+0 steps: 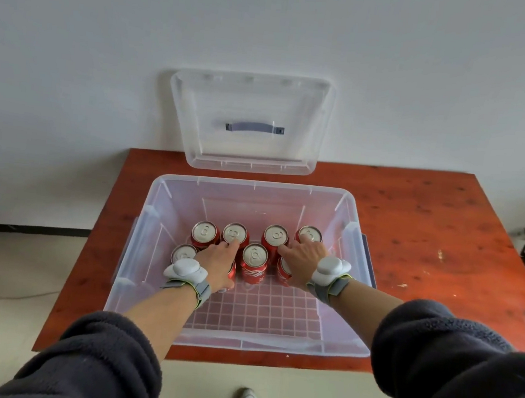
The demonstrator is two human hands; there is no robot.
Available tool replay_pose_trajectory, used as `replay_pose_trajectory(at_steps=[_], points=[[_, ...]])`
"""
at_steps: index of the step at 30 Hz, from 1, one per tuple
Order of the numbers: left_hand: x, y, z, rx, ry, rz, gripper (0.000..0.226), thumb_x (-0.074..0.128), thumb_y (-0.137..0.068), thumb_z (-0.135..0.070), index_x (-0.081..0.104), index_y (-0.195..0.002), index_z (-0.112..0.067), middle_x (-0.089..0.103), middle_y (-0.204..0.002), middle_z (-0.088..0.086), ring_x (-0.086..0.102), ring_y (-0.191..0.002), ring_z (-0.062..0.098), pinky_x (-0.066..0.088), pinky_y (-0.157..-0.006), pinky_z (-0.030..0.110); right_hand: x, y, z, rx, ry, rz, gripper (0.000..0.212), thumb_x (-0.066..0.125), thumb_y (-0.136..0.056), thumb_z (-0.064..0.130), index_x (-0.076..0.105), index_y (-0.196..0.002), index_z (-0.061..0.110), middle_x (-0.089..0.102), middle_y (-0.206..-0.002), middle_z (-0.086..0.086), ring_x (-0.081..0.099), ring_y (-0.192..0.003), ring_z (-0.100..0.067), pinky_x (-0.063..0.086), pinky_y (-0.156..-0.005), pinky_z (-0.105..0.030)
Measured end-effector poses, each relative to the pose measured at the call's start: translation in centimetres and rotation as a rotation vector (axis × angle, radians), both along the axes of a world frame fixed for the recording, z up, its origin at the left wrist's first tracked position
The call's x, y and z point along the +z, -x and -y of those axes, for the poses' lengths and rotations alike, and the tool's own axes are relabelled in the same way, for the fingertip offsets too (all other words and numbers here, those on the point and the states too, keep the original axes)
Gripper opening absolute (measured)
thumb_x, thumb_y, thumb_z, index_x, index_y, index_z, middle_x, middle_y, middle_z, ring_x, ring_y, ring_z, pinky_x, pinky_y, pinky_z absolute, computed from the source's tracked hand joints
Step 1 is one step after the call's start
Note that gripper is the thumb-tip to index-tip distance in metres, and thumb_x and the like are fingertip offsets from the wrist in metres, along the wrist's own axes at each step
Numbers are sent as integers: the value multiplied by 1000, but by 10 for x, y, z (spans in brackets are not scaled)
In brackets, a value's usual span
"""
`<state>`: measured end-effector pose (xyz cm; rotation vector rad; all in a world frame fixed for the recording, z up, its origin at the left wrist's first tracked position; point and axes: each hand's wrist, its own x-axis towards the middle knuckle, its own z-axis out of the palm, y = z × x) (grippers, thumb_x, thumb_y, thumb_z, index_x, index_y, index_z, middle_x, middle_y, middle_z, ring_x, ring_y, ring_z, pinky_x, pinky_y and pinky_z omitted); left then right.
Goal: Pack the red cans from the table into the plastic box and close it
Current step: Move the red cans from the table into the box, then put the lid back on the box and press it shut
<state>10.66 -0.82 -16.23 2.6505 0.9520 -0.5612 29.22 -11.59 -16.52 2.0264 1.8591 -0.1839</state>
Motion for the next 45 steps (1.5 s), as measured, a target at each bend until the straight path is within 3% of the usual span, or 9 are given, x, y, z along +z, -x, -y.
replay_pose_trajectory(at_steps=[4, 9, 12, 19, 26, 32, 39, 42, 45], points=[[2, 0, -2, 8, 15, -1, 75, 79, -69, -33, 38, -128, -11, 54, -119, 14, 57, -106, 33, 52, -78, 41, 5, -2, 1, -32, -8, -19, 44, 70, -78, 31, 53, -117, 20, 58, -109, -4, 55, -99, -27, 37, -61, -33], [26, -1, -11, 1, -71, 67, 39, 62, -86, -29, 51, -120, -12, 55, -123, 12, 56, -110, 33, 50, -85, 41, 29, -10, -7, -58, -104, -93, 21, 60, -81, 20, 60, -101, 16, 64, -91, -2, 63, -84, -25, 46, -61, -32], [57, -5, -30, 45, -123, 162, 22, 54, -91, -25, 55, -107, -11, 59, -115, 11, 59, -103, 34, 50, -84, 42, 61, -23, -23, -89, -232, -116, 22, 57, -85, 26, 63, -105, 18, 66, -96, -1, 63, -86, -25, 52, -67, -34], [119, -12, -90, 245, -224, 432, 17, 59, -86, -25, 62, -98, -13, 68, -104, 10, 62, -97, 35, 49, -78, 37, 122, -74, -63, -272, -463, -123, 29, 54, -89, 39, 63, -115, 27, 70, -106, -2, 65, -91, -29, 49, -74, -34], [128, -21, -157, 502, -224, 541, 22, 62, -84, -23, 62, -102, -11, 68, -105, 14, 61, -98, 37, 52, -81, 39, 115, -144, -107, -530, -459, -214, 33, 58, -86, 43, 61, -115, 28, 69, -109, -2, 63, -99, -30, 41, -73, -33], [111, -43, -228, 745, -79, 424, 56, 66, -83, -30, 46, -130, -8, 55, -130, 18, 53, -118, 37, 45, -94, 40, 83, -200, -158, -737, -407, -309, 40, 61, -84, 40, 60, -114, 13, 67, -106, -14, 62, -91, -35, 42, -67, -34], [97, -75, -303, 1003, 26, 538, 81, 70, -81, -27, 26, -143, -1, 43, -143, 21, 46, -128, 38, 43, -102, 42, 58, -237, -217, -918, -465, -488, 53, 64, -85, 35, 48, -129, 10, 64, -113, -17, 60, -98, -36, 41, -72, -35], [91, -84, -322, 1064, 72, 608, 81, 72, -81, -24, 26, -143, 1, 44, -143, 19, 46, -128, 36, 41, -101, 40, 54, -244, -235, -969, -450, -619, 44, 62, -84, 31, 50, -120, 9, 65, -105, -16, 64, -86, -33, 49, -72, -37], [87, -92, -332, 1060, 232, 727, 65, 72, -80, -16, 42, -136, -3, 54, -135, 15, 54, -121, 31, 46, -103, 46, 46, -247, -243, -1033, -486, -798, 32, 59, -85, 25, 52, -111, 8, 65, -99, -14, 71, -75, -33, 59, -74, -49]])
